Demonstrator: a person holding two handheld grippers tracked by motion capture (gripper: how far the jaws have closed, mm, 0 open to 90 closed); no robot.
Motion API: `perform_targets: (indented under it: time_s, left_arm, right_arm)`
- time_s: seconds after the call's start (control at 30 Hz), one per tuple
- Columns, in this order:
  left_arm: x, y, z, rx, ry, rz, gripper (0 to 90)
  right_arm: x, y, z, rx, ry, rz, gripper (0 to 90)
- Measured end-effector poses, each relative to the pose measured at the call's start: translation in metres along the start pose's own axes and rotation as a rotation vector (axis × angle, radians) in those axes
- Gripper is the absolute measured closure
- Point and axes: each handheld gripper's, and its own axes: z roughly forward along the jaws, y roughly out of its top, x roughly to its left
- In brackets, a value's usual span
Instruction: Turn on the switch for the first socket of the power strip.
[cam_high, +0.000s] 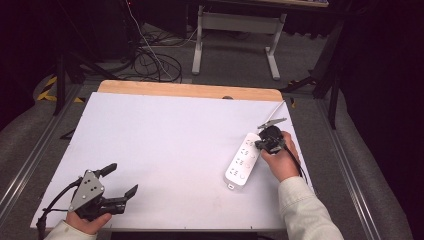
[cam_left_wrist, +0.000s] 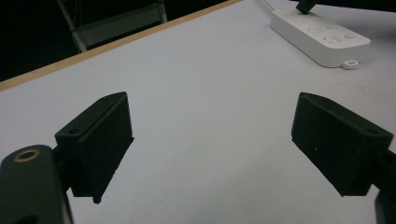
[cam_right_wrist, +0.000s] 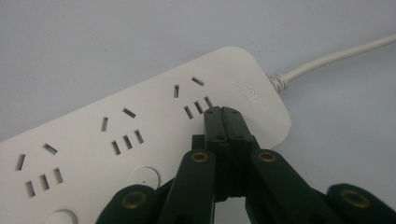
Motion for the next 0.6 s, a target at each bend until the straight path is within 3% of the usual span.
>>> perform_targets:
  time_s: [0.47, 0.6]
  left_arm:
    - [0.0006, 0.0000, 0.0001, -0.001, 0.001, 0.001, 13.3]
    - [0.0009, 0.0002, -0.0001, -0.001, 0.000, 0.003, 13.3]
  right_arm:
    - [0.0022, -0.0001, 0.0001, 0.002, -0.011, -0.006, 90.0]
    - [0.0014, -0.0004, -0.0012, -0.009, 0.015, -0.007, 90.0]
